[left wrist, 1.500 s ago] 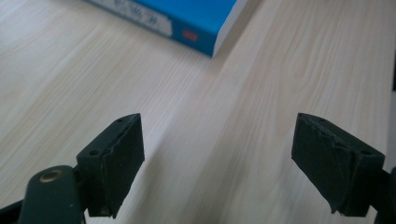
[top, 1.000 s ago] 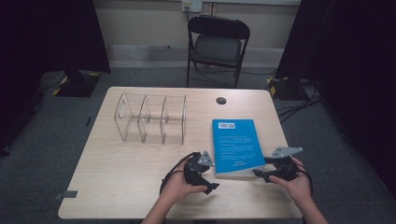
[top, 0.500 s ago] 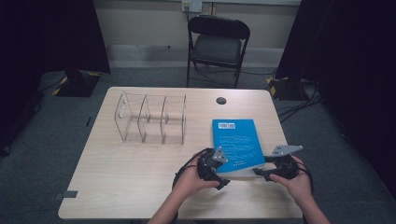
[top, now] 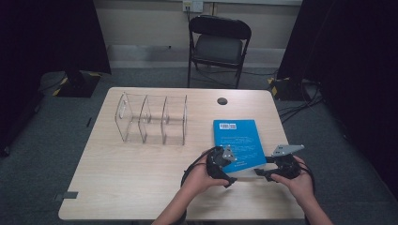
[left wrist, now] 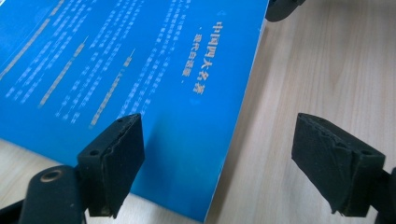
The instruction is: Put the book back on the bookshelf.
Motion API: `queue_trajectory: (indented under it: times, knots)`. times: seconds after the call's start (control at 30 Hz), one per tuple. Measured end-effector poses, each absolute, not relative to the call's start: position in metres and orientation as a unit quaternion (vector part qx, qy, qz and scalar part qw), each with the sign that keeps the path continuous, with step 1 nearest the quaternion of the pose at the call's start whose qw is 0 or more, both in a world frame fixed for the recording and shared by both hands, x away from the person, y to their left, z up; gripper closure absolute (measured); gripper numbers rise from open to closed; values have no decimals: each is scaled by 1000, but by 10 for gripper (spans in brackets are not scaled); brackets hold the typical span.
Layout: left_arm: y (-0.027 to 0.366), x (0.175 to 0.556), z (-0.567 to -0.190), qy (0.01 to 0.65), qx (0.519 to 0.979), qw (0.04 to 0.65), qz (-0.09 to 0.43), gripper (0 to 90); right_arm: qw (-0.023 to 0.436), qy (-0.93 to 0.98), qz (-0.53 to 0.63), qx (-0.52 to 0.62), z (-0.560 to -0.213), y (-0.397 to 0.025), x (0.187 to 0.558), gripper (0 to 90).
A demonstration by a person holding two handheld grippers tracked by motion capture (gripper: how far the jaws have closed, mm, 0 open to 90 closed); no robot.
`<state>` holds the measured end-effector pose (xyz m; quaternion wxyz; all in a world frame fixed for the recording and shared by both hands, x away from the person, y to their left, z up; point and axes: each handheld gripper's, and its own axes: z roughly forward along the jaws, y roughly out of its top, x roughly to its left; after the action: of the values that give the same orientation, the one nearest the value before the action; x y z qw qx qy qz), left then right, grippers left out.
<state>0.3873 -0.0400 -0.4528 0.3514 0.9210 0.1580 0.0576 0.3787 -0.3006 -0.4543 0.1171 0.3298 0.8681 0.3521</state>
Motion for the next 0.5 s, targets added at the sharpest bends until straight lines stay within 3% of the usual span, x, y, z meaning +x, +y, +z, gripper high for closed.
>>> queue_trajectory:
  times: [0.5]
  knots:
    - [-72, 397, -459, 155, 923, 346, 70, 155, 110, 869, 350, 332, -448, -299, 382, 342]
